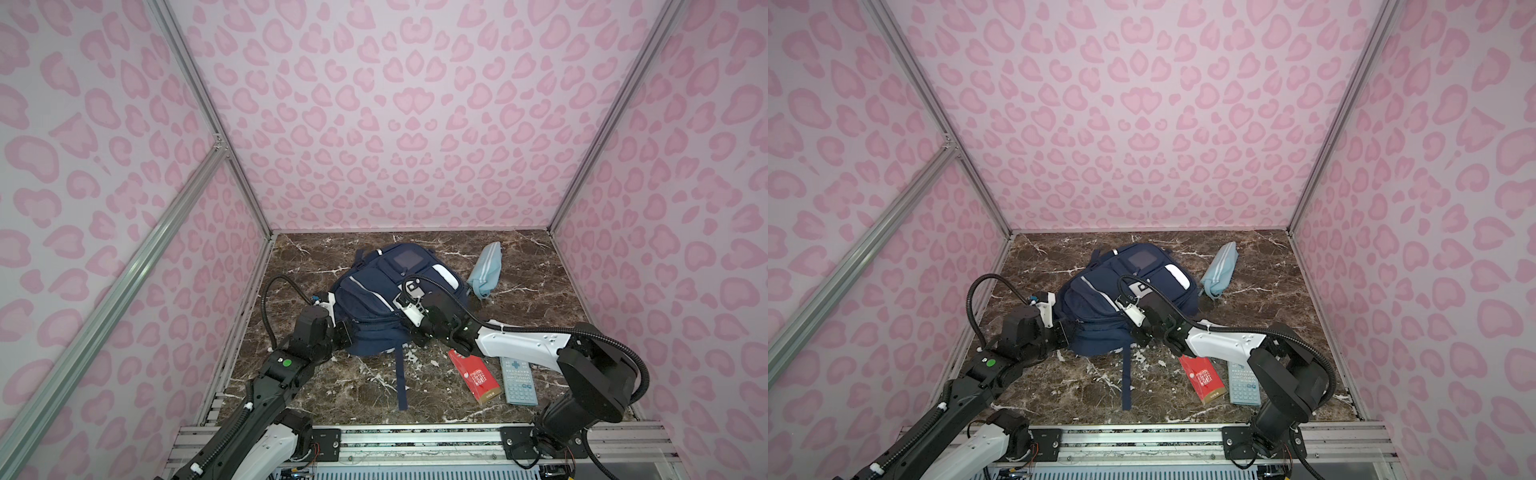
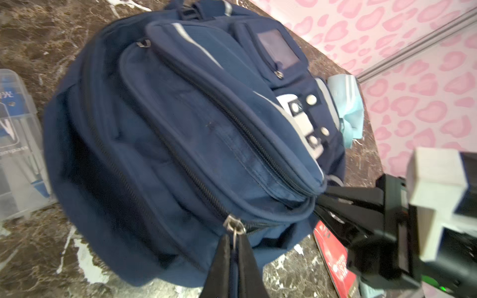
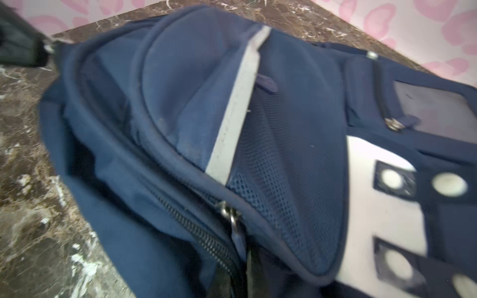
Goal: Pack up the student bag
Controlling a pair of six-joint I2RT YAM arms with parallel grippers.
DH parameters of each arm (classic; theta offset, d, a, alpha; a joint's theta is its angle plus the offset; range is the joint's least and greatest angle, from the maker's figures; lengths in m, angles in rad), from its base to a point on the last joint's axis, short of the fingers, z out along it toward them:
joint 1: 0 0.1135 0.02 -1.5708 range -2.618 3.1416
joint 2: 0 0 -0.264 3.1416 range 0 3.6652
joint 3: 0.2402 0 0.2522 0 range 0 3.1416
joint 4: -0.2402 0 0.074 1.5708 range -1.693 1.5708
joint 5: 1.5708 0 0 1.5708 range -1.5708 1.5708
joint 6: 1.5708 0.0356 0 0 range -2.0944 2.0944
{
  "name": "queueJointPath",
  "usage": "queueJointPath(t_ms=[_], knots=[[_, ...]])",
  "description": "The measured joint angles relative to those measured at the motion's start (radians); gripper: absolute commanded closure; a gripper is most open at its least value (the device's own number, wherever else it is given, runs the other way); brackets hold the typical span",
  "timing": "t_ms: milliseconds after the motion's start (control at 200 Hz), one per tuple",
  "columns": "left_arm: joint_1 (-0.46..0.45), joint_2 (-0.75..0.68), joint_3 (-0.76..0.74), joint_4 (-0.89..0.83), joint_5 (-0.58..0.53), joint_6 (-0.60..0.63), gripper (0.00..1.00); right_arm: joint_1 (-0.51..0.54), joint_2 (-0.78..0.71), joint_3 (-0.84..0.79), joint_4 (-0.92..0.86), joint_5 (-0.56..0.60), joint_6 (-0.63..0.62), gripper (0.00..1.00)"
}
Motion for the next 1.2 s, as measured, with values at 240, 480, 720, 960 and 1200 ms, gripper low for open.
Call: queueJointPath(t_ms=[240,480,720,960,1200], knots=[[-0.036,0.054,-0.073,0.112,0.133,-0.101,0.97,0.055,-0.092,-0.071,-0.075,0.124,0.065,0.02],[-0.165,0.105,0.017,0.143,0.156,-0.133,0.97,0.203,-0.16,-0.135,0.029,0.2,-0.016,0.16],[-0.198,0.126,0.016,0.152,0.142,-0.141,0.97,0.215,-0.089,-0.112,0.093,0.238,-0.004,0.41],[-0.2,0.105,-0.019,0.169,0.101,-0.164,0.97,0.219,-0.026,-0.066,0.097,0.178,0.021,1.0],[-0.103,0.13,0.011,0.06,-0.056,-0.081,0.96,0.208,-0.1,-0.15,0.101,0.207,-0.007,1.0]])
